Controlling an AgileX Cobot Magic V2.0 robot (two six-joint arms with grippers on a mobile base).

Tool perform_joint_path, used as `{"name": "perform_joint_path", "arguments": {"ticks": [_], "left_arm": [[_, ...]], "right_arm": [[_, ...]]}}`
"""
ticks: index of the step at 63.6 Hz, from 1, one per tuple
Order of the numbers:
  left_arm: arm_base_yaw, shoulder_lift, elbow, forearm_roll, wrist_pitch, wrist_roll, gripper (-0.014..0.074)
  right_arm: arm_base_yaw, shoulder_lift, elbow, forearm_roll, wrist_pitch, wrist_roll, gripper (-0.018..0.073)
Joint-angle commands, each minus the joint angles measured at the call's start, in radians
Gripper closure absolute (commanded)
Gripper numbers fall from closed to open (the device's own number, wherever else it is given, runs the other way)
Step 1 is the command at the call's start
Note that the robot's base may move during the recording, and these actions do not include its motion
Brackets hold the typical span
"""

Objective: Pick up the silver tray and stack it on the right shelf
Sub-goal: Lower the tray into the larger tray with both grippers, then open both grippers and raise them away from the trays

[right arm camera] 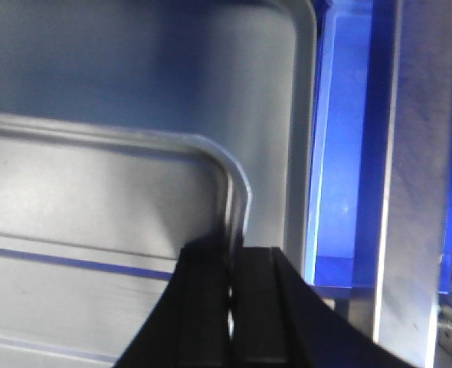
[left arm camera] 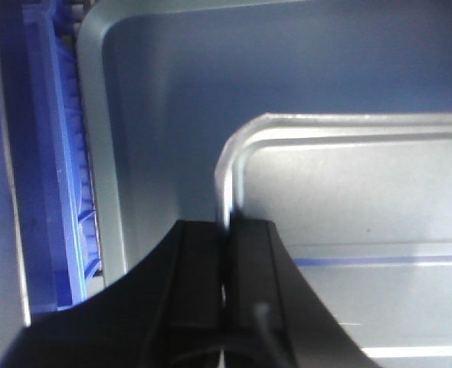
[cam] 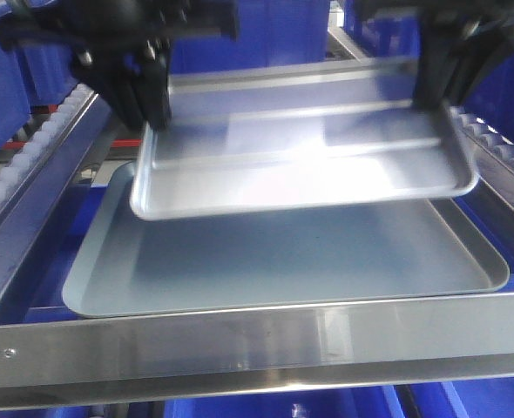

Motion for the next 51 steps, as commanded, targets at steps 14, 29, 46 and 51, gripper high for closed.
{"name": "perform_joint_path", "arguments": {"ticks": [14, 29, 46, 51], "left_arm": [[0.063, 0.063, -0.037, -0.009, -0.023, 0.015, 0.0689], [0.094, 0.084, -0.043, -0.075, -0.027, 0.113, 0.0647], [0.109, 0.091, -0.048, -0.130, -0.037, 0.152, 0.0164], [0.109, 0.091, -0.048, -0.128, -0.031, 0.152, 0.0127]], "right_arm": [[-0.011, 0.130, -0.074, -0.042, -0.071, -0.027, 0.0503], [-0.011, 0.146, -0.074, -0.042, -0.075, -0.027, 0.0497], [-0.011, 0.143, -0.074, -0.043, -0.072, -0.027, 0.0106], [-0.011, 0.138, -0.074, -0.043, -0.072, -0.027, -0.0041]]}}
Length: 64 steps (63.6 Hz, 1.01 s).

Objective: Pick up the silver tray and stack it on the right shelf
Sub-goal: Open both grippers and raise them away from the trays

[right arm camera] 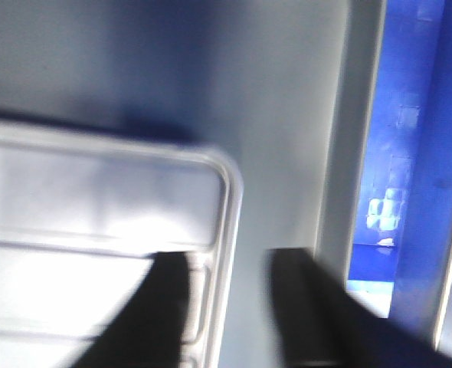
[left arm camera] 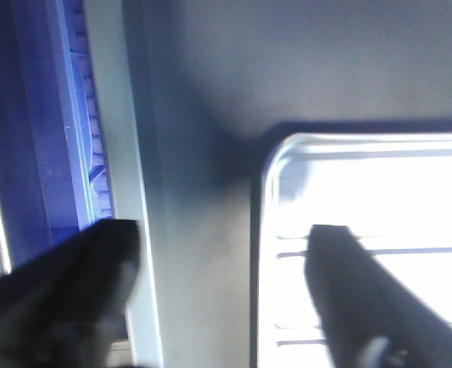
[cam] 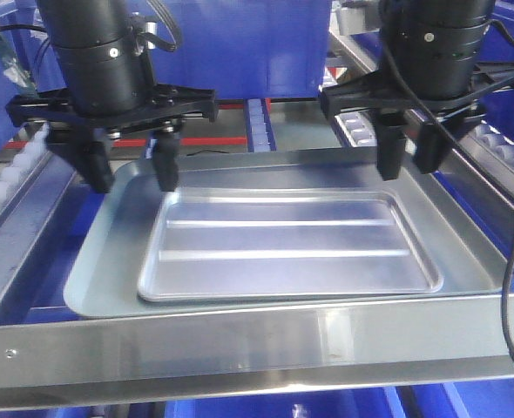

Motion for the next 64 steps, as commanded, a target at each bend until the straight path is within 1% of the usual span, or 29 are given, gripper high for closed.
{"name": "perform_joint_path", "arguments": {"ticks": [1, 3, 9, 14, 19, 25, 30, 36, 42, 48, 55, 59, 64], "left_arm": [[0.001, -0.047, -0.033, 0.003, -0.013, 0.003, 0.0128], [0.001, -0.049, -0.033, 0.003, -0.011, 0.003, 0.0134], [-0.001, -0.061, -0.033, 0.003, 0.003, 0.003, 0.0144], [-0.008, -0.084, -0.033, 0.006, 0.008, 0.003, 0.0165], [-0.016, -0.118, -0.033, 0.014, 0.031, 0.003, 0.0199], [-0.033, -0.177, -0.027, 0.059, 0.080, 0.003, 0.0265], [-0.055, -0.243, 0.003, 0.092, 0.089, 0.003, 0.0337], [-0.078, -0.327, 0.070, 0.114, 0.068, 0.003, 0.0436], [-0.096, -0.421, 0.170, 0.119, 0.021, 0.003, 0.0566], [-0.108, -0.517, 0.291, 0.119, -0.053, 0.003, 0.0703], [-0.112, -0.627, 0.440, 0.121, -0.148, 0.003, 0.0687], [-0.112, -0.695, 0.530, 0.139, -0.198, 0.003, 0.0687], [-0.112, -0.777, 0.634, 0.146, -0.258, 0.050, 0.0687]], "right_arm": [[-0.006, -0.058, -0.035, -0.033, -0.021, -0.011, -0.0060], [-0.006, -0.064, -0.035, -0.033, -0.019, -0.011, -0.0077], [-0.006, -0.089, -0.035, -0.033, -0.016, -0.011, -0.0052], [-0.005, -0.120, -0.035, -0.032, -0.003, -0.011, -0.0022], [-0.005, -0.163, -0.035, -0.021, 0.017, -0.011, 0.0036], [-0.002, -0.217, -0.030, -0.019, 0.040, -0.013, 0.0141], [0.003, -0.274, -0.002, -0.019, 0.040, -0.013, 0.0273], [0.015, -0.347, 0.060, -0.020, 0.014, -0.014, 0.0412], [0.031, -0.415, 0.143, -0.020, -0.019, -0.014, 0.0514], [0.057, -0.490, 0.249, -0.020, -0.067, -0.014, 0.0508], [0.085, -0.576, 0.384, -0.020, -0.145, -0.014, 0.0507], [0.101, -0.630, 0.464, -0.020, -0.202, -0.014, 0.0507], [0.115, -0.702, 0.556, -0.020, -0.271, -0.014, 0.0507]]}}
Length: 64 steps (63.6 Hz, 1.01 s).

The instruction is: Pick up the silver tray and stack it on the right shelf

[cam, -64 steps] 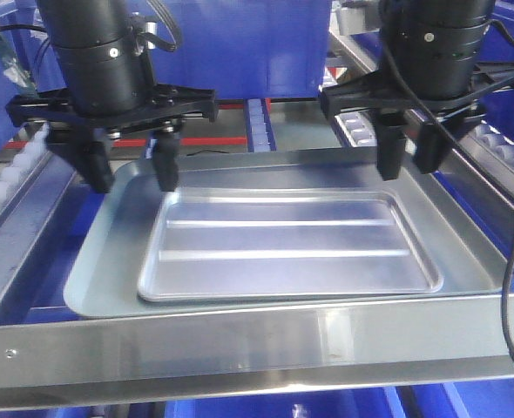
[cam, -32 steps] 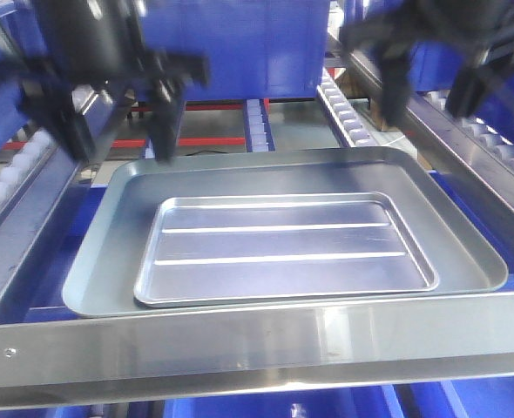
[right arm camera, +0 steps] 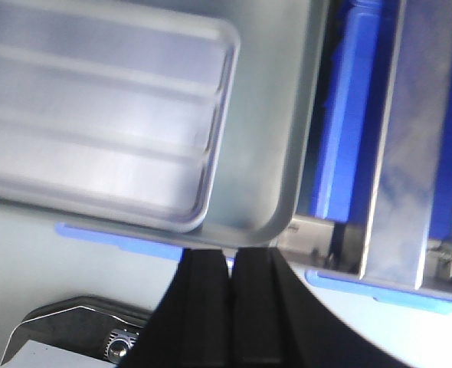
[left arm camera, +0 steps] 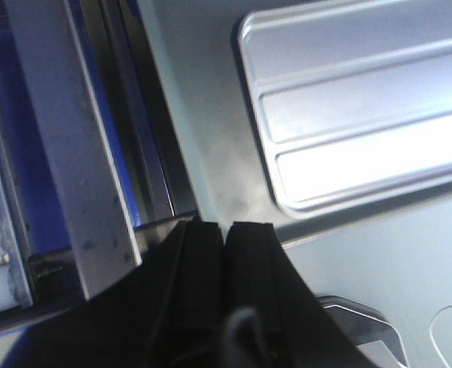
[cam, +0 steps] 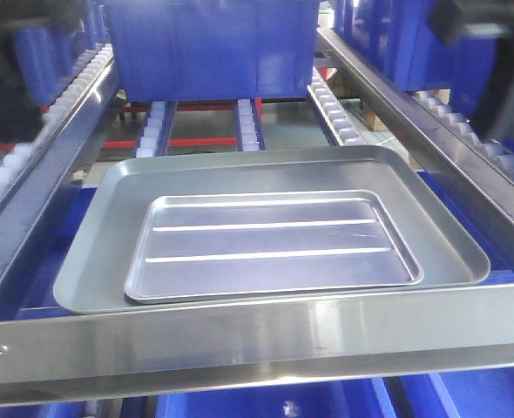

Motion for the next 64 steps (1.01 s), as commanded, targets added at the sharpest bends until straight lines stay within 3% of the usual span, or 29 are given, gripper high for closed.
{"name": "perform_joint_path", "arguments": {"ticks": [1, 17, 32, 39, 64], "left_arm": [[-0.007, -0.117, 0.086, 0.029, -0.121, 0.044, 0.0687], [-0.007, -0.449, 0.302, 0.010, -0.157, 0.136, 0.0687], [-0.007, -0.787, 0.328, -0.060, -0.101, 0.253, 0.0687], [-0.007, -0.909, 0.328, -0.093, -0.068, 0.258, 0.0687], [-0.007, -1.012, 0.328, -0.098, -0.057, 0.258, 0.0688]], "right_arm": [[0.015, -0.108, 0.073, -0.018, -0.137, -0.010, 0.0507], [0.024, -0.415, 0.289, -0.018, -0.262, -0.011, 0.0507], [0.024, -0.755, 0.344, -0.018, -0.261, -0.082, 0.0507], [0.024, -0.877, 0.344, -0.018, -0.257, -0.085, 0.0507], [0.024, -0.934, 0.346, -0.018, -0.232, -0.085, 0.0507]]}}
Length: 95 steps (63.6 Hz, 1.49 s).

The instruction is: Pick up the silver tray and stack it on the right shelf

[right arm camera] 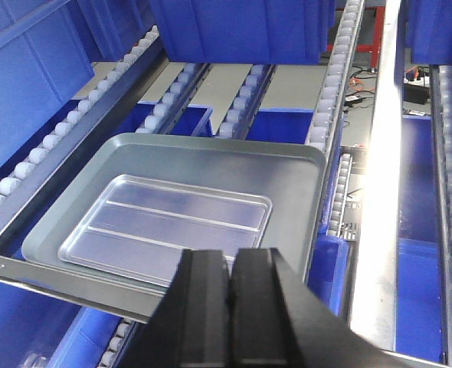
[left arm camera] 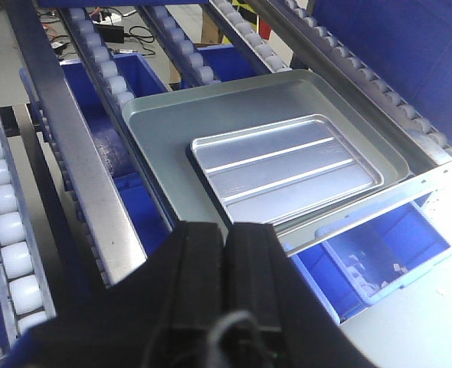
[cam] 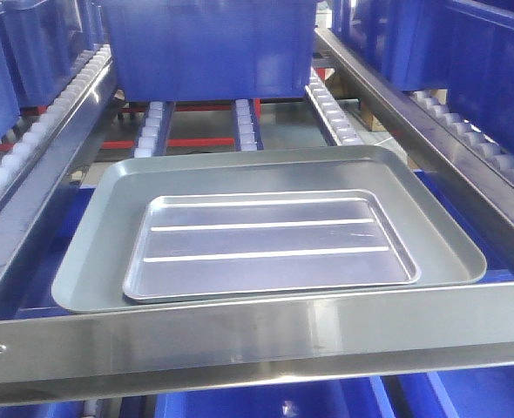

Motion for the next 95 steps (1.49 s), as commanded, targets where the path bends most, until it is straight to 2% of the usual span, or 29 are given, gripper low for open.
{"name": "perform_joint_path", "arguments": {"ticks": [1, 27, 31, 35, 41, 45, 49, 55, 66, 73, 75, 81, 95], "left_arm": [[-0.007, 0.012, -0.025, 0.001, -0.074, 0.002, 0.0688], [-0.007, 0.012, -0.020, 0.001, -0.074, 0.002, 0.0688], [0.006, 0.012, -0.011, -0.024, -0.074, 0.002, 0.0688], [0.048, 0.012, -0.006, -0.046, -0.058, 0.025, 0.0688], [0.197, -0.003, 0.025, -0.174, -0.103, 0.190, 0.0688], [0.296, -0.034, 0.086, -0.248, -0.189, 0.291, 0.0688], [0.391, -0.075, 0.152, -0.286, -0.296, 0.354, 0.0688], [0.523, -0.147, 0.259, -0.300, -0.423, 0.367, 0.0688], [0.689, -0.158, 0.437, -0.345, -0.617, 0.367, 0.0688], [0.751, -0.158, 0.555, -0.354, -0.821, 0.367, 0.0688], [0.763, -0.160, 0.549, -0.354, -0.771, 0.367, 0.0688], [0.771, -0.162, 0.550, -0.354, -0.781, 0.367, 0.0688], [0.717, -0.162, 0.550, -0.352, -0.785, 0.367, 0.0688]], "right_arm": [[0.002, 0.011, -0.023, -0.018, -0.081, -0.011, 0.0507], [0.002, 0.011, -0.023, -0.018, -0.081, -0.011, 0.0507], [0.002, 0.011, -0.023, -0.018, -0.081, -0.011, 0.0507], [0.002, 0.011, -0.023, -0.018, -0.081, -0.011, 0.0507], [0.002, 0.011, -0.023, -0.018, -0.081, -0.011, 0.0507], [0.002, 0.011, -0.023, -0.018, -0.081, -0.011, 0.0507], [0.002, 0.011, -0.023, -0.018, -0.081, -0.011, 0.0507], [0.002, 0.011, -0.023, -0.018, -0.081, -0.011, 0.0507], [0.002, 0.011, -0.023, -0.017, -0.080, -0.011, 0.0507], [0.002, 0.011, -0.023, -0.017, -0.081, -0.011, 0.0507], [0.002, 0.011, -0.023, -0.017, -0.081, -0.011, 0.0507], [0.002, 0.011, -0.023, -0.017, -0.081, -0.011, 0.0507], [0.002, 0.011, -0.023, -0.017, -0.081, -0.011, 0.0507]]}}
